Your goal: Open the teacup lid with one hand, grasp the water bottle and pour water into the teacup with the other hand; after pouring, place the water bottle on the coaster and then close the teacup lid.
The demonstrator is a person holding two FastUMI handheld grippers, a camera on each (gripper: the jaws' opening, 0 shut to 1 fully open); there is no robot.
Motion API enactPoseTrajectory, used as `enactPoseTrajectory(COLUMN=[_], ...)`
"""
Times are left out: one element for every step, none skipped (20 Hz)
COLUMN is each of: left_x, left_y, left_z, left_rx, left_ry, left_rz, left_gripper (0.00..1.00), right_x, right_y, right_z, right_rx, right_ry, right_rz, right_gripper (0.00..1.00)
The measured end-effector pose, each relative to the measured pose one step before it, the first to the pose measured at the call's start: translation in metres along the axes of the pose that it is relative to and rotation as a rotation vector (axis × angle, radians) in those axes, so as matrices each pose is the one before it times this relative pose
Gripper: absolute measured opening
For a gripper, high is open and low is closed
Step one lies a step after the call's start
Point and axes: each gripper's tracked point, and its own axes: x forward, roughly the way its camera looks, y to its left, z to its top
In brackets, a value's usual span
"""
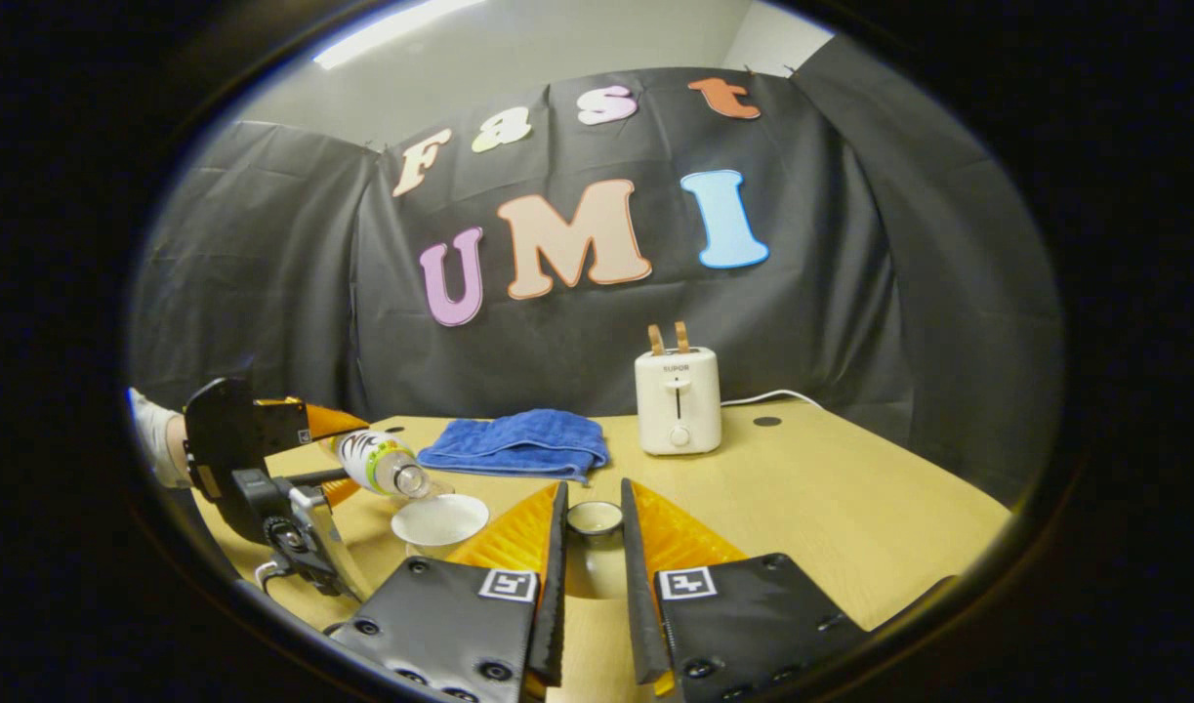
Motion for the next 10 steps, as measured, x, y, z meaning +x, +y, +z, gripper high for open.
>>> enactPoseTrajectory(left_x=[-0.00003,0.00003,0.00069,-0.00078,-0.00076,-0.00148,0.00052,0.00126,-0.00074,0.00002], left_y=[0.00132,0.00099,0.00202,0.00059,0.00142,0.00168,0.00141,0.00005,0.00051,0.00064], left_z=[-0.00224,-0.00058,-0.00168,0.00013,-0.00113,0.00042,-0.00039,-0.00042,-0.00008,0.0005], left_rx=[0.03067,0.02671,0.02464,0.02323,0.02196,0.02281,0.01841,0.01419,0.01105,0.01296], left_ry=[0.00279,0.00364,0.00208,0.00345,0.00443,-0.00212,0.00018,0.0023,0.00175,0.00099], left_rz=[-0.00155,-0.00045,-0.00105,-0.00216,-0.00359,0.00076,0.00128,-0.00315,-0.00496,-0.00259], left_gripper=[0.52,0.52,0.52,0.52,0.52,0.52,0.52,0.53,0.52,0.52], right_x=[0.00021,0.00002,-0.00004,0.00044,0.00036,-0.00031,-0.00108,-0.00003,0.00003,-0.0003], right_y=[-0.00106,-0.00091,-0.00139,-0.00048,-0.00081,-0.00022,-0.00067,0.00003,-0.00002,-0.00015], right_z=[-0.00049,0.00025,-0.00048,-0.00035,-0.00122,-0.0012,-0.00123,-0.00073,-0.00156,-0.0005], right_rx=[-0.00217,0.00002,0.00194,0.00383,0.00431,0.00291,0.0007,-0.00079,-0.00198,-0.00155], right_ry=[-0.00018,-0.00073,0.00016,-0.0007,0.00162,0.00218,0.00068,0.00222,0.00236,0.00119], right_rz=[-0.00045,-0.00031,-0.00095,-0.00017,0.00018,0.0001,-0.00036,0.00053,0.00156,0.00026], right_gripper=[0.31,0.31,0.31,0.31,0.31,0.31,0.31,0.31,0.31,0.32])
